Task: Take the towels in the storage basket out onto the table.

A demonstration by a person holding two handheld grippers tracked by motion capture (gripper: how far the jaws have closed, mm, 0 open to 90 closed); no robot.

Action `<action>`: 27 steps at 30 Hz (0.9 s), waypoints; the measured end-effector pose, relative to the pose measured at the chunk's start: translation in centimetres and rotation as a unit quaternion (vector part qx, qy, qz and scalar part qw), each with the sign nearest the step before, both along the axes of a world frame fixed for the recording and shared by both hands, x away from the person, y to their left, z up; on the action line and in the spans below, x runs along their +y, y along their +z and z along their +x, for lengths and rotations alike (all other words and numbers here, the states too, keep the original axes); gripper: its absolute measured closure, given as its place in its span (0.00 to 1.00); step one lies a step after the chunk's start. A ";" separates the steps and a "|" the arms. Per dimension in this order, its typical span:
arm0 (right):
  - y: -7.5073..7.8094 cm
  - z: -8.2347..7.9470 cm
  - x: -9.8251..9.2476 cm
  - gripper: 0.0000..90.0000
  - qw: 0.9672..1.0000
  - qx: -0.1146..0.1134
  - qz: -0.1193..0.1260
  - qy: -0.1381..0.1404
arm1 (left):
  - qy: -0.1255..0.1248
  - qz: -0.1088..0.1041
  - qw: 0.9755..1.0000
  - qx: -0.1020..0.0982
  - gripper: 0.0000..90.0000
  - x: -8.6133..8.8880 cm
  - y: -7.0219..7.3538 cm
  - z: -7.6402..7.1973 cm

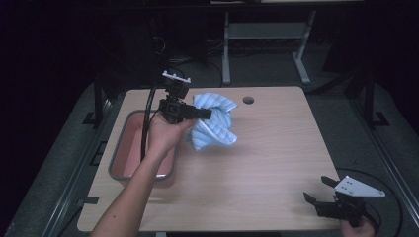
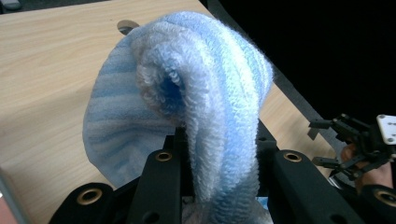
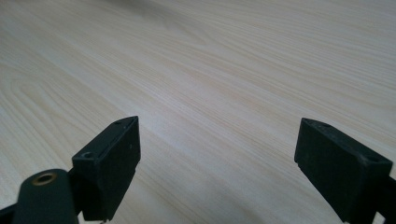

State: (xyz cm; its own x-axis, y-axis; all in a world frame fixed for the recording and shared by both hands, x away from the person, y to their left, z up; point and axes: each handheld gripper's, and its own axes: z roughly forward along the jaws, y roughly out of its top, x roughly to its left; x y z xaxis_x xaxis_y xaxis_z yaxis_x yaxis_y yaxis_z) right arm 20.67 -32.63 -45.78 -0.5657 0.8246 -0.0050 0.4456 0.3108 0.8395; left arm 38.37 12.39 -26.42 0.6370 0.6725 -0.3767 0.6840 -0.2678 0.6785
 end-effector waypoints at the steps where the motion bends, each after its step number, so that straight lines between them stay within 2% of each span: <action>1: 0.0 0.0 0.0 0.15 1.000 0.001 0.000 -0.002 | 0.000 0.000 1.000 0.000 0.79 0.0 0.0 0.0; 15: 0.0 0.0 0.2 0.15 1.000 0.001 -0.003 -0.001 | -0.017 -0.012 1.000 0.020 0.79 -3.0 -3.3 1.0; 27: 0.1 -0.2 -0.7 0.15 1.000 0.000 0.000 -0.020 | -0.028 -0.001 0.999 0.033 0.78 -5.2 -5.7 1.8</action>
State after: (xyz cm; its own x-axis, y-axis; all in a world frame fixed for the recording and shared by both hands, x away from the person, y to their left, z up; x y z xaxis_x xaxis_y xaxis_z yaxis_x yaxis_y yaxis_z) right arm 20.50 -33.31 -45.69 -0.5325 0.8464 -0.0051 0.4577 0.2930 0.8395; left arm 40.12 7.23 -32.13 0.6467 0.6363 -0.4206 0.7118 -0.3052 0.6327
